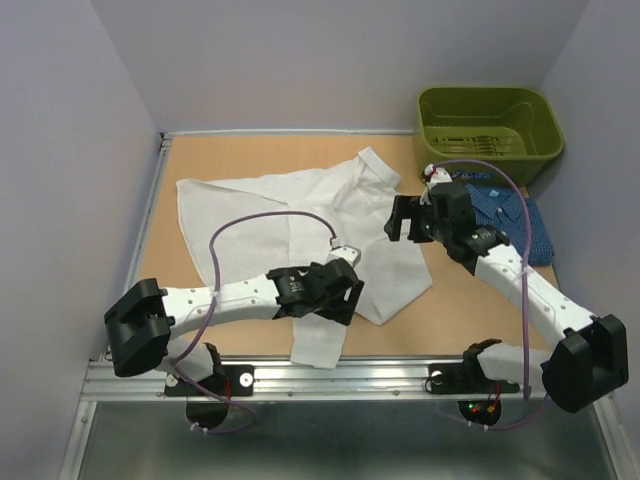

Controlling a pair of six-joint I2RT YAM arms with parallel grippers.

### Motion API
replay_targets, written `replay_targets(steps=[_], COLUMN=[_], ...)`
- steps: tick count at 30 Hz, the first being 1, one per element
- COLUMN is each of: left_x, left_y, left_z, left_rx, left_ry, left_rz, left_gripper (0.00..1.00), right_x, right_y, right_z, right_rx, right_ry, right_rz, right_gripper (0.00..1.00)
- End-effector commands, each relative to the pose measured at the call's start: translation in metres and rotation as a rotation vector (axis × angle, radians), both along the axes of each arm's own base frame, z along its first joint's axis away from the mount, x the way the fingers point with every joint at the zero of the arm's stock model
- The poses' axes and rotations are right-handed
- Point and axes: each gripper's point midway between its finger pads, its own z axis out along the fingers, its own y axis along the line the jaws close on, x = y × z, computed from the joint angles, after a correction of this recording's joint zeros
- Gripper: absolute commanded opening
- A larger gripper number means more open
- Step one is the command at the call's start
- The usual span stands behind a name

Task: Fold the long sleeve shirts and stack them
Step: Flatten the shirt out

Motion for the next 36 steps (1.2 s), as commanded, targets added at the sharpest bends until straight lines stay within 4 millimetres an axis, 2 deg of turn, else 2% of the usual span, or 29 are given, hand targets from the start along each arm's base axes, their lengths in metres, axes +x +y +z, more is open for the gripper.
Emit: replay_targets(steps=[1, 8, 16, 22, 26, 28, 29, 31, 32, 33, 34, 35, 36], left_x=[-0.011, -0.020, -0.024, -0.027, -0.029, -0.028, -0.027, -0.016, -0.010, 0.003, 0.015, 0.028, 0.047], left_y=[-0.012, -0.016, -0.004, 0.004, 0.009, 0.011, 0.012, 0.005, 0.003, 0.005, 0.017, 0.021, 0.021], left_z=[-0.011, -0.048, -0.072, -0.085, -0.091, -0.086, -0.081, -0.054, -0.034, -0.011, 0.002, 0.017, 0.047], left_rx=[0.050, 0.175, 0.256, 0.293, 0.309, 0.311, 0.310, 0.277, 0.280, 0.269, 0.300, 0.296, 0.272], left_ry=[-0.013, 0.019, 0.044, 0.062, 0.071, 0.062, 0.054, -0.002, -0.031, -0.098, -0.118, -0.147, -0.201], left_rz=[-0.009, -0.070, -0.059, -0.039, -0.039, -0.034, -0.028, -0.007, -0.005, 0.021, 0.050, 0.074, 0.075], left_gripper=[0.83, 0.82, 0.74, 0.49, 0.23, 0.10, 0.00, 0.00, 0.00, 0.00, 0.00, 0.00, 0.00], right_x=[-0.010, -0.018, -0.019, -0.018, -0.018, -0.018, -0.018, -0.018, -0.019, -0.019, -0.019, -0.019, -0.018], right_y=[-0.002, -0.010, -0.013, -0.013, -0.013, -0.014, -0.014, -0.014, -0.015, -0.016, -0.016, -0.017, -0.018], right_z=[0.007, 0.005, 0.006, 0.006, 0.001, 0.001, 0.000, 0.004, 0.006, 0.008, 0.010, 0.011, 0.013], right_rx=[0.055, 0.044, 0.041, 0.032, 0.026, 0.023, 0.023, 0.022, 0.023, 0.021, 0.019, 0.018, 0.016], right_ry=[-0.038, -0.055, -0.063, -0.063, -0.053, -0.052, -0.052, -0.064, -0.072, -0.078, -0.083, -0.091, -0.098], right_rz=[-0.012, -0.031, -0.038, -0.039, -0.038, -0.038, -0.040, -0.036, -0.037, -0.038, -0.037, -0.038, -0.042], right_gripper=[1.00, 1.00, 1.00, 1.00, 1.00, 1.00, 1.00, 1.00, 1.00, 1.00, 1.00, 1.00, 1.00])
